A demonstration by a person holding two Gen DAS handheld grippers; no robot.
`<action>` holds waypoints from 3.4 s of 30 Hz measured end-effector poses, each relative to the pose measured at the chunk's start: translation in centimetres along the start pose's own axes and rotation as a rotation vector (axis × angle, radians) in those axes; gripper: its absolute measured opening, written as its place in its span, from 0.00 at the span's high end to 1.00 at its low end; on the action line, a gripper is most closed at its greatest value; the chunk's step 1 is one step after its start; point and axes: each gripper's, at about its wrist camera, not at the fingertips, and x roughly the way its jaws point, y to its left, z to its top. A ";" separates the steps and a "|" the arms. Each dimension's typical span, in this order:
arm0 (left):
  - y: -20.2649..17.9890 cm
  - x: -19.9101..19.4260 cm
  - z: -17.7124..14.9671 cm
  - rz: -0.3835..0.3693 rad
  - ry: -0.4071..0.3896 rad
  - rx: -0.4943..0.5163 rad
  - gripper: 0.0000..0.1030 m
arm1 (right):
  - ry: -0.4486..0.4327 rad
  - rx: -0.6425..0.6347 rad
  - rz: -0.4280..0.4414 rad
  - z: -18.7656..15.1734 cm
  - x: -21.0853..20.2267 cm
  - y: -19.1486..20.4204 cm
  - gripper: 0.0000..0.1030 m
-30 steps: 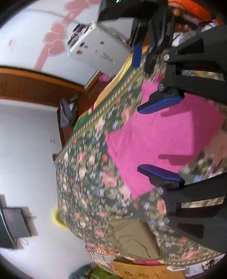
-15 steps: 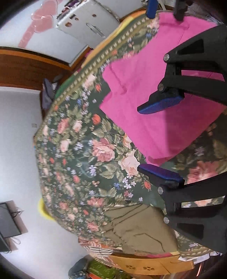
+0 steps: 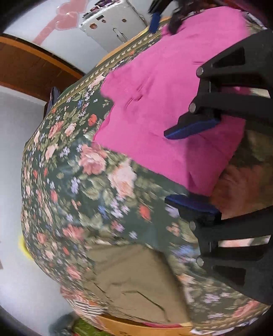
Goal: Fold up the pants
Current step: 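Press the folded pink trousers flat with both grippers open, then close both grippers on the folded edge of the pink trousers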
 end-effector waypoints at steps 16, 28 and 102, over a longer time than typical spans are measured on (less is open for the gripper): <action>1.5 -6.2 -9.1 0.016 -0.003 -0.150 0.49 | 0.009 -0.155 0.015 5.8 4.7 1.4 0.41; 1.6 -9.4 -10.5 0.089 -0.053 -0.159 0.53 | -0.065 -0.151 0.035 5.0 -1.0 2.9 0.40; 1.2 -6.2 -2.7 -0.146 -0.131 -0.127 0.87 | 0.004 -0.017 0.206 3.7 2.2 1.0 0.83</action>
